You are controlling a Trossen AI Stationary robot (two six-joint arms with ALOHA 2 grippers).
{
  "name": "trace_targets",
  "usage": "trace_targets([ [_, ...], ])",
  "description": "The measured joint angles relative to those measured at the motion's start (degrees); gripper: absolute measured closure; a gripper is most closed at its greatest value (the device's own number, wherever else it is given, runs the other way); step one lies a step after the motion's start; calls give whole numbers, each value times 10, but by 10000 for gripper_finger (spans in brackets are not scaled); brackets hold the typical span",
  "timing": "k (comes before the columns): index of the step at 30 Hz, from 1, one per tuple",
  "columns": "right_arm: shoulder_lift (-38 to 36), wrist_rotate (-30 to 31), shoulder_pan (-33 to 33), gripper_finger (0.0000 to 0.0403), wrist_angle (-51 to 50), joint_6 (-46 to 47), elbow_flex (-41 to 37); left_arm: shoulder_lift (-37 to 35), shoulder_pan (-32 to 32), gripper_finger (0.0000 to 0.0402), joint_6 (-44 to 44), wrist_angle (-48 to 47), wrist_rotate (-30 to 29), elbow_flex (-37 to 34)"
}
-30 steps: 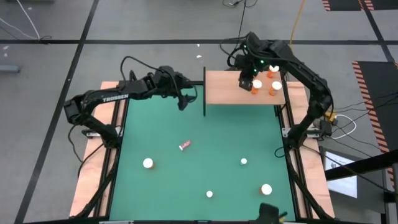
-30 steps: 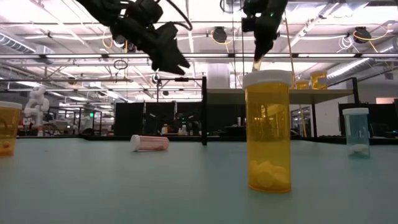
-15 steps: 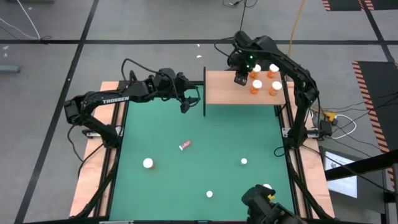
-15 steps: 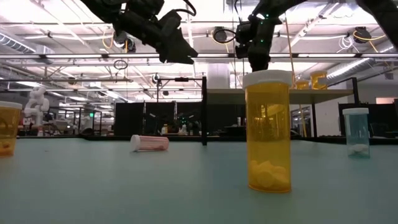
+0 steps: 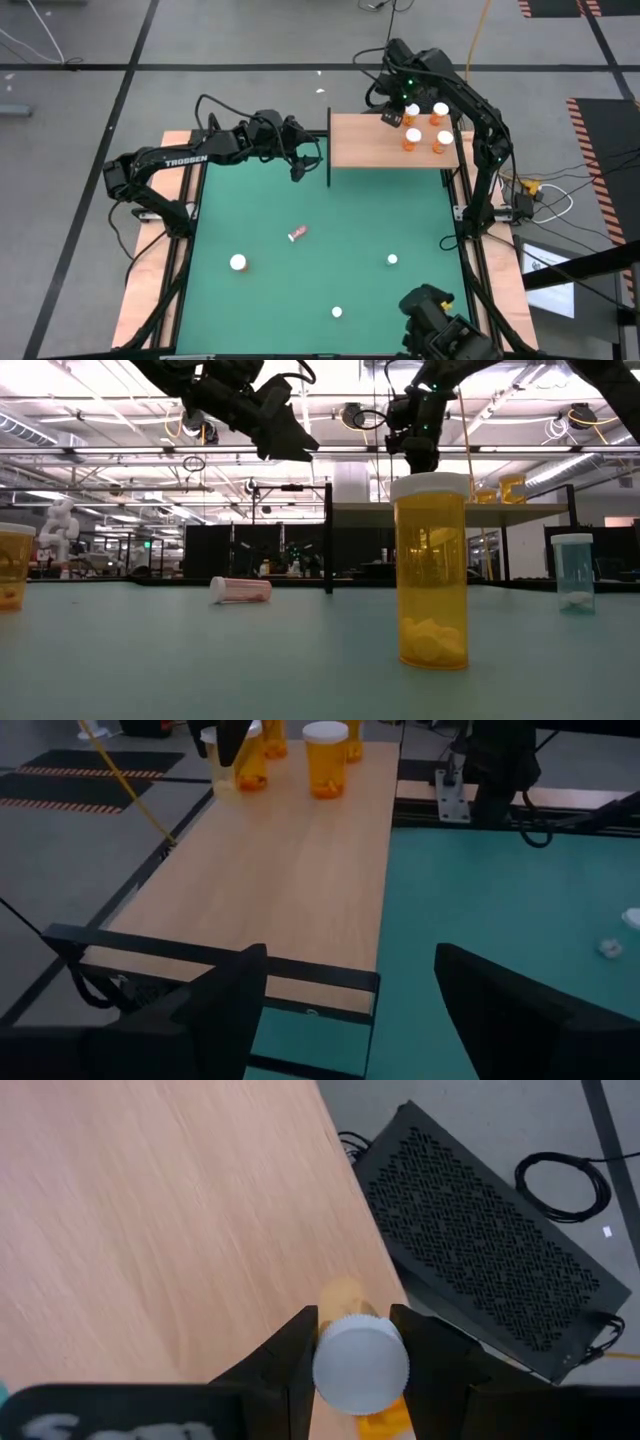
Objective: Pick and place medicine bottles onto shelf by color
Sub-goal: Put the yellow pill bottle on the shelf, then put the blue pill bottle on the shelf
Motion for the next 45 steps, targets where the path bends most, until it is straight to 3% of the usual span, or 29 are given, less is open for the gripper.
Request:
trace_targets([
  [17, 0, 0, 6, 287, 11, 16, -35, 0, 0, 115, -5, 0, 0, 0],
  [32, -3, 2, 9, 179, 26, 22, -35, 0, 0, 115, -5, 4, 0, 0],
  [39, -50, 72, 47, 159, 27, 30, -35, 0, -1, 115, -5, 4, 0, 0],
  [45, -123, 78, 100, 160, 40, 63, -35, 0, -15, 116, -8, -3, 0, 0],
])
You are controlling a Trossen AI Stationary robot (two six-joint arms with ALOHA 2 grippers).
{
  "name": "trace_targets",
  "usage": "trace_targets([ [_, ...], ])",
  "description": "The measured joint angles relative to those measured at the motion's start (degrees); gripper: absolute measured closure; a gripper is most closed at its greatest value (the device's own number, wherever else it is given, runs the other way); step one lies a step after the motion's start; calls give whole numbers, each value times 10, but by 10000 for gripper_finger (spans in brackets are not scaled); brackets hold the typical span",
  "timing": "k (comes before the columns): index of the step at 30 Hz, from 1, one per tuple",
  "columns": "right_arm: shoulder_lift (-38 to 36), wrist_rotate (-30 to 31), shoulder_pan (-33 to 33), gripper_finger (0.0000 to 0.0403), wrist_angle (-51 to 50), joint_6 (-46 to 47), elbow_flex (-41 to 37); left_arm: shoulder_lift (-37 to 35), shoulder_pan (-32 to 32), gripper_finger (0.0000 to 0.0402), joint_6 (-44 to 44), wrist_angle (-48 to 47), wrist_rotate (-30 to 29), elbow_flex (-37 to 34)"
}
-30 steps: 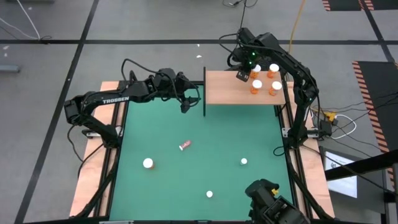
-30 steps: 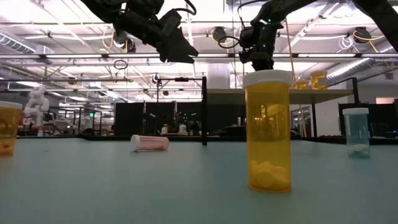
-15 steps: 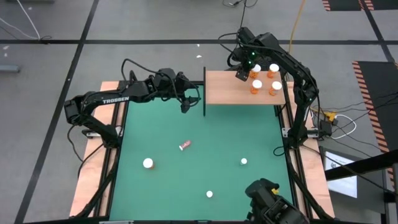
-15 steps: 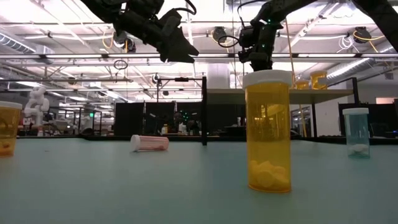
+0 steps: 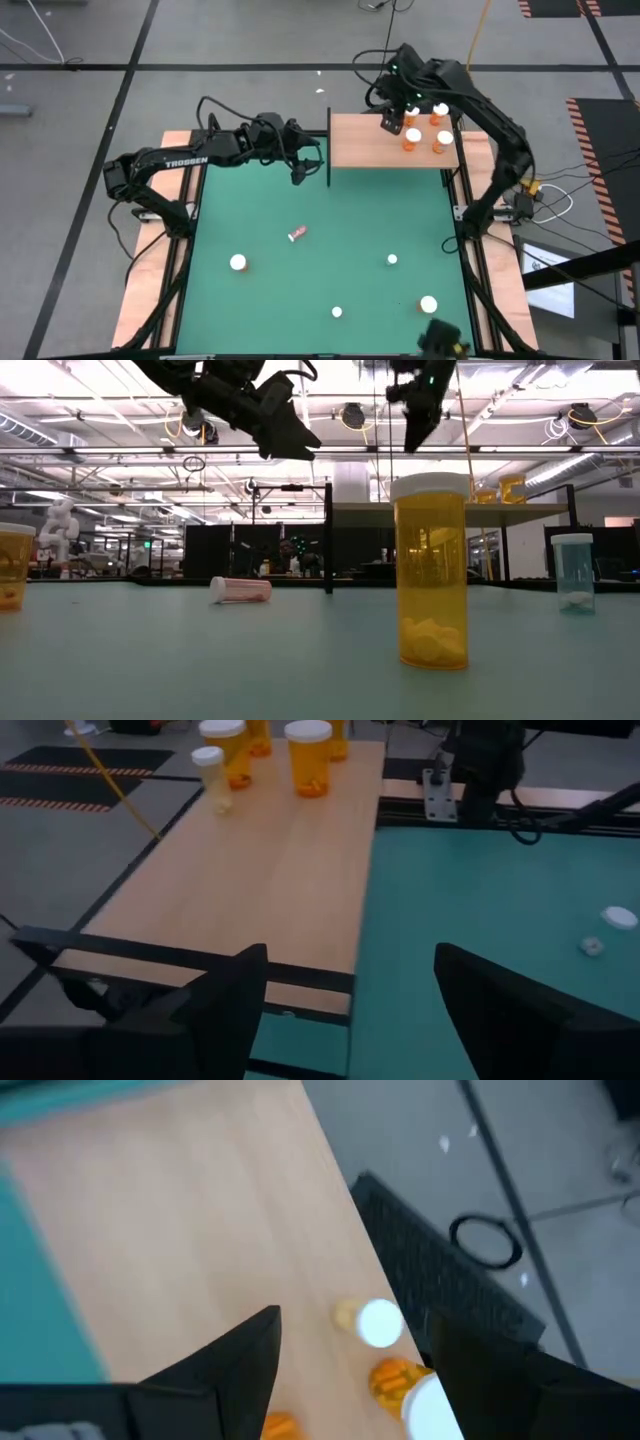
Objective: Pick and place medicine bottles onto shelf by color
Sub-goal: Put the blue pill bottle on the shelf
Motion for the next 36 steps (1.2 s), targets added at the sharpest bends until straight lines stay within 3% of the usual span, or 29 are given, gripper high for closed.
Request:
trace_targets([
  [5, -63, 8, 52, 160, 6, 43, 0, 0, -22, 117, 0, -9, 0, 0],
  [12, -127, 76, 141, 161, 2, 105, 0, 0, -58, 117, -3, -21, 0, 0],
  [23, -150, 74, 321, 161, -32, 244, -6, -6, -121, 117, -11, -35, -2, 0],
  [28, -154, 96, 407, 161, -2, 285, -67, -24, -152, 117, -13, -58, -5, 0],
  [36, -161, 117, 506, 161, 85, 346, -235, -50, -214, 117, -30, -118, -72, 0],
])
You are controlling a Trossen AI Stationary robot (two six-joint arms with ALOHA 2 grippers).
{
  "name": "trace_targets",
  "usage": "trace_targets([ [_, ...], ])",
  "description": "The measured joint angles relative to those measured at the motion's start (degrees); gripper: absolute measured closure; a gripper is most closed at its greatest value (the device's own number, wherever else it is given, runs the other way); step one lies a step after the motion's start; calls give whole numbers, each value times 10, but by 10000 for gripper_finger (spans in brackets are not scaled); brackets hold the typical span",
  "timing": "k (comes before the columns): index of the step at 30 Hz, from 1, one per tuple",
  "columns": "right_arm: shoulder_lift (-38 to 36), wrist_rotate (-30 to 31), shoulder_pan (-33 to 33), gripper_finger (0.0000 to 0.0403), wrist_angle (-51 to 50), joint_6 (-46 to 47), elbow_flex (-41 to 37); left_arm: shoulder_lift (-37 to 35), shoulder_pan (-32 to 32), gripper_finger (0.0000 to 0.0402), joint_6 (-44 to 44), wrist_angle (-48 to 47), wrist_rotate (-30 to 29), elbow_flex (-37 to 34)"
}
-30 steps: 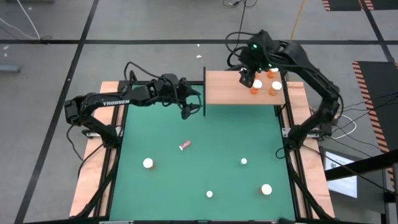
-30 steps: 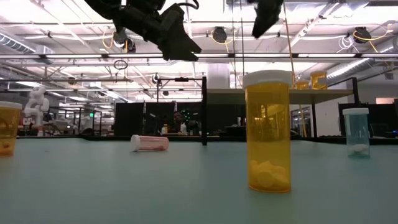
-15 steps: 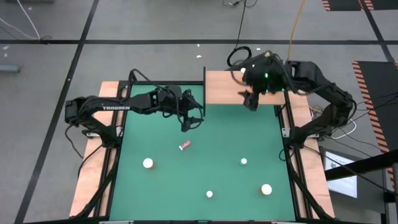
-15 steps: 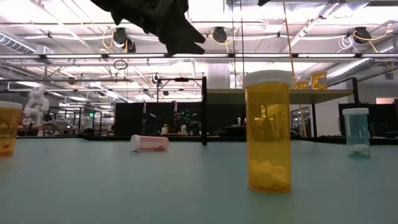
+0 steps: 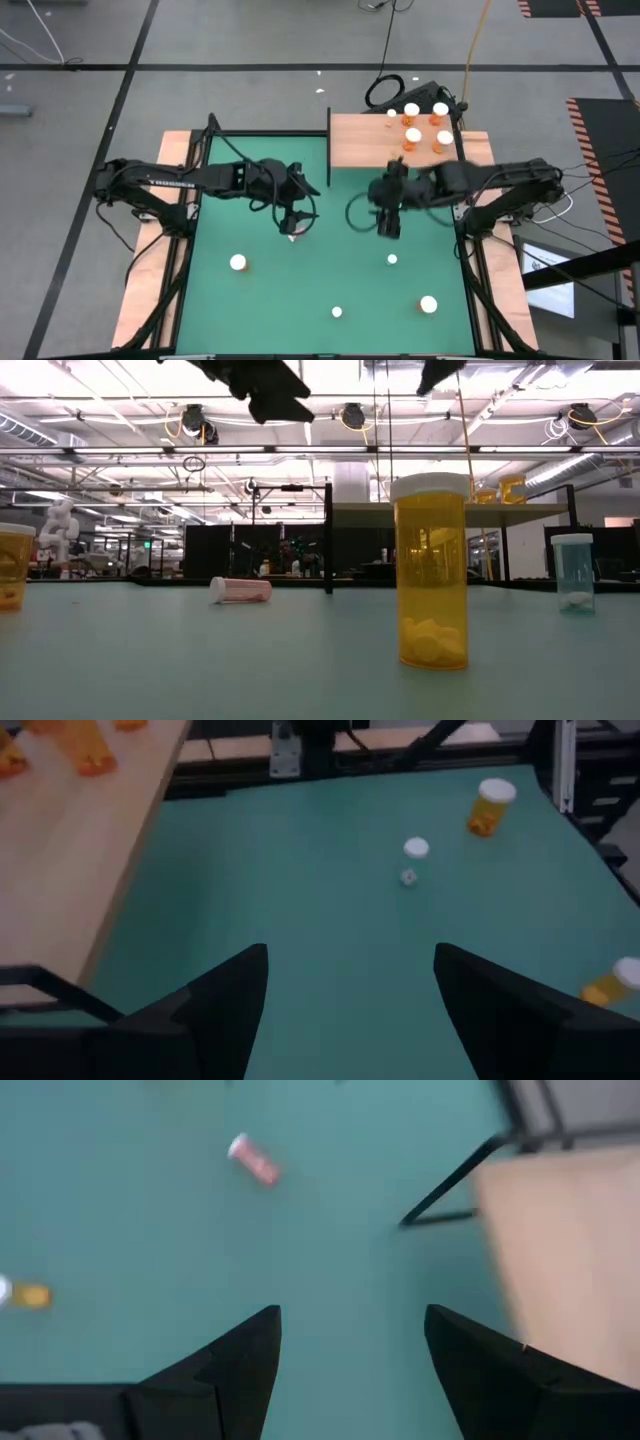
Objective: Pick and place medicine bottles onto shelf by color
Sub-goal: Put the blue pill bottle on the shelf
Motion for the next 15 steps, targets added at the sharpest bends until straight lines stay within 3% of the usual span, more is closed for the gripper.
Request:
trace_targets([
  [8, 0, 0, 56, 161, 83, 87, -142, 1, -57, 117, -16, -30, -20, 0],
  [15, 0, -17, 107, 161, 102, 165, -208, 1, -105, 117, -46, -27, -24, 0],
])
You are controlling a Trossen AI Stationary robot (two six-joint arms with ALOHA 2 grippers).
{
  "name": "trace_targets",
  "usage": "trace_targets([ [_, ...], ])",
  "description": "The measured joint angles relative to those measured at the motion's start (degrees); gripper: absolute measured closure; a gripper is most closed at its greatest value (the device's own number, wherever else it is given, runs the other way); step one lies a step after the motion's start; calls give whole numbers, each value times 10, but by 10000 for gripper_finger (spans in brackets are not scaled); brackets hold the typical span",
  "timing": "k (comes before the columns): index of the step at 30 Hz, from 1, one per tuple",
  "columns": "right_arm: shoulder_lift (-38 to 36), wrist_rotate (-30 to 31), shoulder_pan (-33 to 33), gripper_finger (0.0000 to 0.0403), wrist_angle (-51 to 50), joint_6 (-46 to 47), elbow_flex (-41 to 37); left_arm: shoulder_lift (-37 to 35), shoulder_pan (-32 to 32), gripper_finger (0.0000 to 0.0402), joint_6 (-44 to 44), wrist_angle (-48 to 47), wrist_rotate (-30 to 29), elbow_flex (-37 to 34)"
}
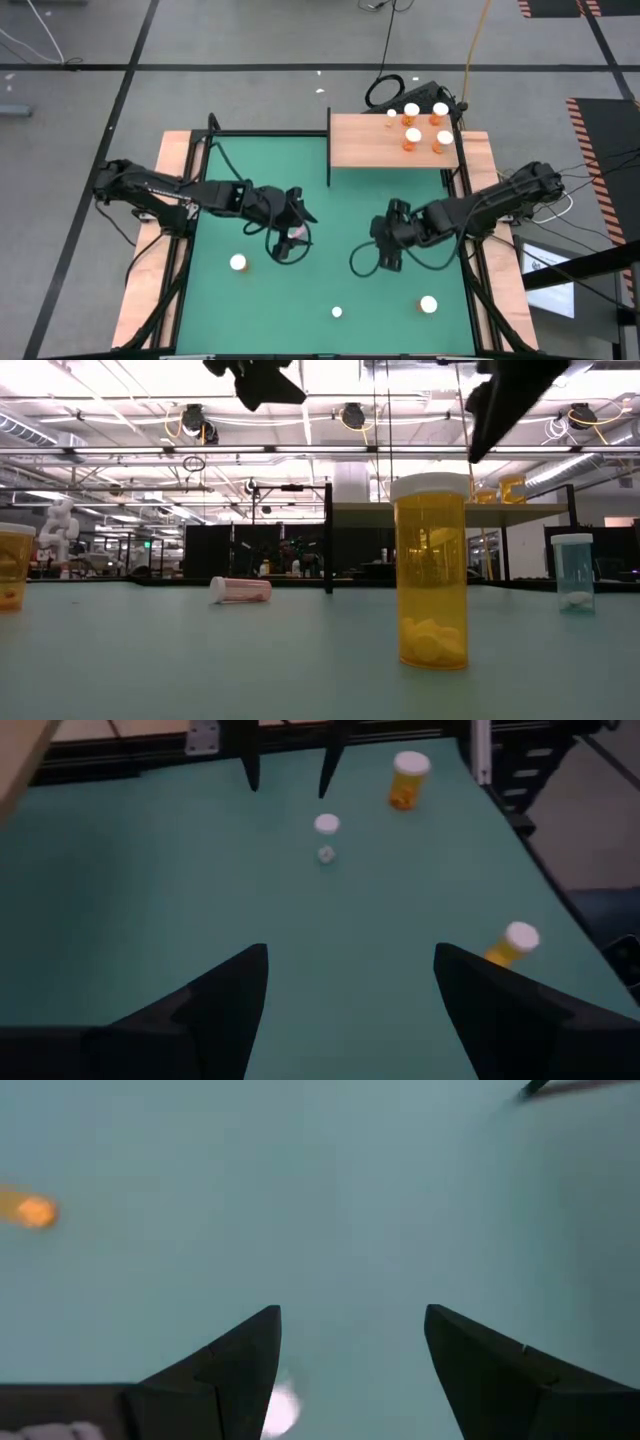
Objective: Pick and place medicine bottles onto shelf by color
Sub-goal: Put the blue pill bottle on the shelf
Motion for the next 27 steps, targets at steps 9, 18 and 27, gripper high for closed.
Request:
trace_targets([
  [9, 0, -61, 52, 161, -1, 103, -4, 0, -49, 117, -7, 6, -44, 0],
  [18, 0, -76, 89, 161, -3, 101, -4, 49, -84, 117, -45, 74, -50, 0],
  [27, 0, -74, 110, 161, -12, 88, -5, 108, -120, 117, -61, 98, -68, -2],
])
